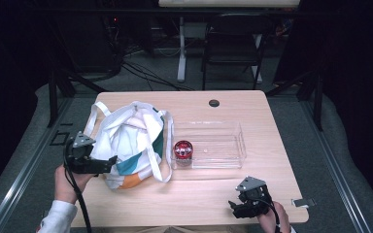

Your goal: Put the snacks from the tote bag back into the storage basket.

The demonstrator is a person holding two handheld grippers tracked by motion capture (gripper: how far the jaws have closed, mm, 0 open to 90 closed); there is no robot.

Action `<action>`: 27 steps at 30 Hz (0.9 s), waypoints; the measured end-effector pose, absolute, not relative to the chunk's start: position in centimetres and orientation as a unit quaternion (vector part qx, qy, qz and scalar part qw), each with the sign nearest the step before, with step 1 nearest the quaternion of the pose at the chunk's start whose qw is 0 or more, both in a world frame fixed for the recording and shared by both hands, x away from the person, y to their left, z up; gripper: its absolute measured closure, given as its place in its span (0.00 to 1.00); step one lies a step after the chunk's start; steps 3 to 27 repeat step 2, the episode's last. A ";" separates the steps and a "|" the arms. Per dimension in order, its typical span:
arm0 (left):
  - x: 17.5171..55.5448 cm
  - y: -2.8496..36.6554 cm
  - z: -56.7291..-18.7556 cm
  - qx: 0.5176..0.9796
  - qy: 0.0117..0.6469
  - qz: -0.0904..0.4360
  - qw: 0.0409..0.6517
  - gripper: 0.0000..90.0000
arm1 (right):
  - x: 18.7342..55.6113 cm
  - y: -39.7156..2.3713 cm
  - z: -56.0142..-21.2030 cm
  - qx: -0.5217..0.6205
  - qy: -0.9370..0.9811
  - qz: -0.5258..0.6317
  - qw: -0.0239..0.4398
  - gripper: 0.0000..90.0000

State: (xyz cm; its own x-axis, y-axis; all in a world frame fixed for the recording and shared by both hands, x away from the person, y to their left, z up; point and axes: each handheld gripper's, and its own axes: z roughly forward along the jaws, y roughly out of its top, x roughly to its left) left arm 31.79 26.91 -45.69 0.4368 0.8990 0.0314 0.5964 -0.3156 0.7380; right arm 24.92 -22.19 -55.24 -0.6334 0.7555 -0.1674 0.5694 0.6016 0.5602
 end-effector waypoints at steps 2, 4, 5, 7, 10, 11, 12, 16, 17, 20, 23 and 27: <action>31.4 27.2 -45.5 0.777 0.481 0.228 0.338 0.00 | 24.9 -22.2 -55.2 0.380 0.872 0.236 0.199 0.16; 31.4 27.2 -45.5 0.777 0.481 0.228 0.338 0.00 | 24.9 -22.2 -55.2 0.380 0.872 0.236 0.199 0.16; 31.4 27.2 -45.5 0.777 0.481 0.228 0.338 0.00 | 24.9 -22.2 -55.2 0.380 0.872 0.236 0.199 0.16; 31.4 27.2 -45.5 0.777 0.481 0.228 0.338 0.00 | 24.9 -22.2 -55.2 0.380 0.872 0.236 0.199 0.16; 31.4 27.2 -45.5 0.777 0.481 0.228 0.338 0.00 | 24.9 -22.2 -55.2 0.380 0.872 0.236 0.199 0.16; 31.4 27.2 -45.5 0.777 0.481 0.228 0.338 0.00 | 24.9 -22.2 -55.2 0.380 0.872 0.236 0.199 0.16; 31.4 27.2 -45.5 0.777 0.481 0.228 0.338 0.00 | 24.9 -22.2 -55.2 0.380 0.872 0.236 0.199 0.16; 31.4 27.2 -45.5 0.777 0.481 0.228 0.338 0.00 | 24.9 -22.2 -55.2 0.380 0.872 0.236 0.199 0.16; 31.4 27.2 -45.5 0.777 0.481 0.228 0.338 0.00 | 24.9 -22.2 -55.2 0.380 0.872 0.236 0.199 0.16; 31.4 27.2 -45.5 0.777 0.481 0.228 0.338 0.00 | 24.9 -22.2 -55.2 0.380 0.872 0.236 0.199 0.16; 31.4 27.2 -45.5 0.777 0.481 0.228 0.338 0.00 | 24.9 -22.2 -55.2 0.380 0.872 0.236 0.199 0.16; 31.4 27.2 -45.5 0.777 0.481 0.228 0.338 0.00 | 24.9 -22.2 -55.2 0.380 0.872 0.236 0.199 0.16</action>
